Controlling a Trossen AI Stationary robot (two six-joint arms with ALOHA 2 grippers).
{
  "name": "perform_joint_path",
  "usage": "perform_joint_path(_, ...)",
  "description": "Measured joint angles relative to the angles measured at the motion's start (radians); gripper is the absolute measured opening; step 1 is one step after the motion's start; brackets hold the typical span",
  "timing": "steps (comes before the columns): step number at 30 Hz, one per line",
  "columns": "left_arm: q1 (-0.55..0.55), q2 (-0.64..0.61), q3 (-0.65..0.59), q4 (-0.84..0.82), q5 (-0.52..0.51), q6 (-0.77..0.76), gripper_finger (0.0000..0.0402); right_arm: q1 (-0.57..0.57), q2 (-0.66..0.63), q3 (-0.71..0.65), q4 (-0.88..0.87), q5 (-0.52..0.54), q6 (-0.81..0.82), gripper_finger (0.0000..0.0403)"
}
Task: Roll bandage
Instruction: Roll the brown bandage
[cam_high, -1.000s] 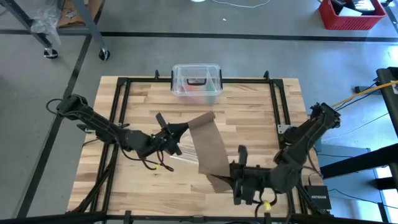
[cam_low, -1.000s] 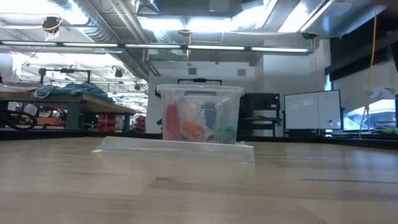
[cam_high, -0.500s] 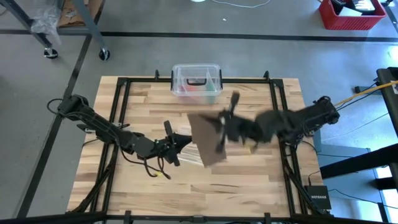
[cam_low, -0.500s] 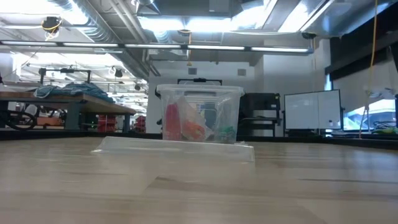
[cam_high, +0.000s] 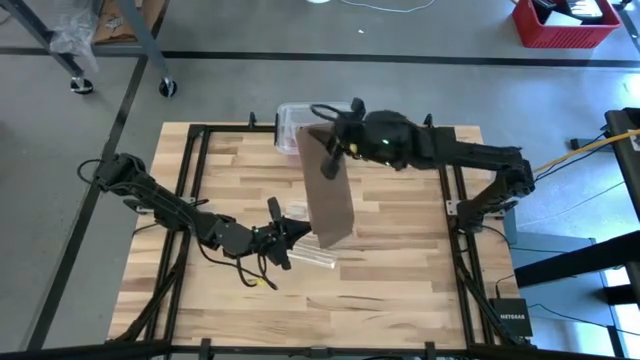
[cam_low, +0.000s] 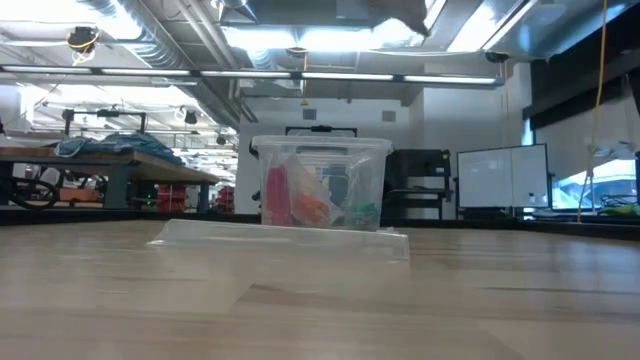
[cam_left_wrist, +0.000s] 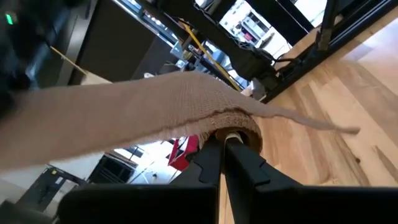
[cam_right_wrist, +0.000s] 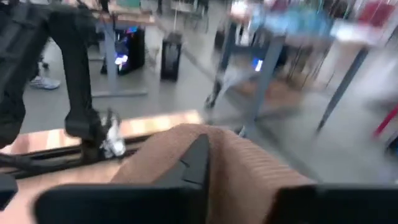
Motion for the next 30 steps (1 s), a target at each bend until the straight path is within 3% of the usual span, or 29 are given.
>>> perform_joint_path(6,0.019,0.000,0.000,-0.024,0.001,-0.087,0.0000,-0.104,0.128,-0.001,-0.169,-0.103,0.216,0.0177)
perform_joint_path(11,0.025,0.000,0.000,-0.095,0.003,-0.187,0.0000,-0.128,0.201,-0.001,-0.269,-0.248,0.259,0.0232)
perform_joint_path(17,0.051,0.000,0.000,-0.164,0.003,-0.281,0.0000,-0.126,0.203,0.000,-0.302,-0.385,0.302,0.0252)
perform_joint_path(30,0.056,0.000,0.000,-0.250,0.004,-0.374,0.0000,-0.114,0.207,0.012,-0.361,-0.515,0.338,0.0253)
